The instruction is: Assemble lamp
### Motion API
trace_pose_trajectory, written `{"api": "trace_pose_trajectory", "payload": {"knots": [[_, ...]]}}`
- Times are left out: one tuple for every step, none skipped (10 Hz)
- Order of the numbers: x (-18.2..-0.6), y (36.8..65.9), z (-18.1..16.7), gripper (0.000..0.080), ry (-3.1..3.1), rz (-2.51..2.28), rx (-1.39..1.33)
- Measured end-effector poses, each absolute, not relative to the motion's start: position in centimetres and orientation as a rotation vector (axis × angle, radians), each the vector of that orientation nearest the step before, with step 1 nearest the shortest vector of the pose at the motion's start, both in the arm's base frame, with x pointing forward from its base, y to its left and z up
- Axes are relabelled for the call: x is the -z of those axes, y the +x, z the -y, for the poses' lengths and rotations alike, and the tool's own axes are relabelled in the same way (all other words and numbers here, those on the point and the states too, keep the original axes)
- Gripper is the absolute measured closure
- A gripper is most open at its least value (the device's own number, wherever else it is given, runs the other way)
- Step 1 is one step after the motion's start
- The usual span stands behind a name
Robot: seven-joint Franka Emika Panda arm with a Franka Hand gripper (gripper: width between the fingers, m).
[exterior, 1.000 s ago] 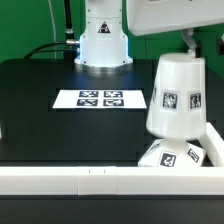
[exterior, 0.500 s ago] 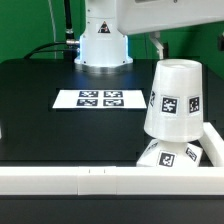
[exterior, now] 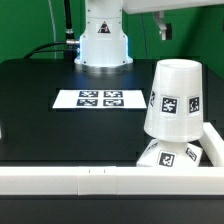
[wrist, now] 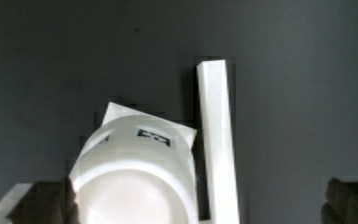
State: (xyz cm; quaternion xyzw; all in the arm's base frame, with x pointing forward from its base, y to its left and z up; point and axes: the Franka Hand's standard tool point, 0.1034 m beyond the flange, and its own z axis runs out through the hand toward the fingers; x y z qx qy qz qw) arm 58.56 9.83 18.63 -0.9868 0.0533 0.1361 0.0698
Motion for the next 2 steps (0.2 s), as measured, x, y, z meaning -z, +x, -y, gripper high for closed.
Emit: {"api": "trace_pose_trajectory", "payload": {"knots": [[-18.60,58.55,-9.83,0.0101,-2.970,-0.161,-0.410],[-18.58,58.54,-9.83,0.0101,-2.969,-0.160,-0.411]]}}
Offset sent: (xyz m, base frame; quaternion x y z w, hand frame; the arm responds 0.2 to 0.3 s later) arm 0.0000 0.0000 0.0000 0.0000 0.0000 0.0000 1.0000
